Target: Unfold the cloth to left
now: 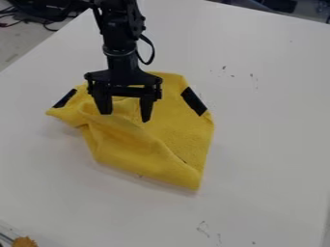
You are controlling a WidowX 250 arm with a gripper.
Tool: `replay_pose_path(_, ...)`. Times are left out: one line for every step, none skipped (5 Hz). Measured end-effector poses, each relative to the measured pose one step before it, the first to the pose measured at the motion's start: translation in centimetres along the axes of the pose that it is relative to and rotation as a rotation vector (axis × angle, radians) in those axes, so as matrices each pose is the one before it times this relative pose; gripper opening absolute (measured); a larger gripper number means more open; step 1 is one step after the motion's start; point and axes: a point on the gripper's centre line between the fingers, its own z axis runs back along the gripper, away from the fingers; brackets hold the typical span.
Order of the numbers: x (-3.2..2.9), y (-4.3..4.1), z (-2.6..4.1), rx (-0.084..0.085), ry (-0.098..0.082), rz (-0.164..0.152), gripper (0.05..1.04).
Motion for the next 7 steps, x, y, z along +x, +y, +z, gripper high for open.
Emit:
replay_pose_path(-0.337,0.098,-0.463,-0.0213,0.0226,0.011,0.71)
replay_pose_path(-1.136,0.428,-0.706,-0.0042,0.0362,0.0032,0.401)
replay_pose_path(-0.798,0.3,-0.257,-0.0042,0.0082,0.0116,0.171)
replay_pose_path(-0.068,0.045,0.305,-0.0009,-0.0216,0.007,0.058)
replay_pose_path(0.145,-0.327,0.305,0.0182,-0.0043,-0.016,0.052)
replay_pose_path(0.008,-0.677,1.957,0.0252,-0.0513,-0.0204,0.051)
replay_pose_path(-1.155,-0.157,1.59,-0.003,-0.0542,0.0318,0.051)
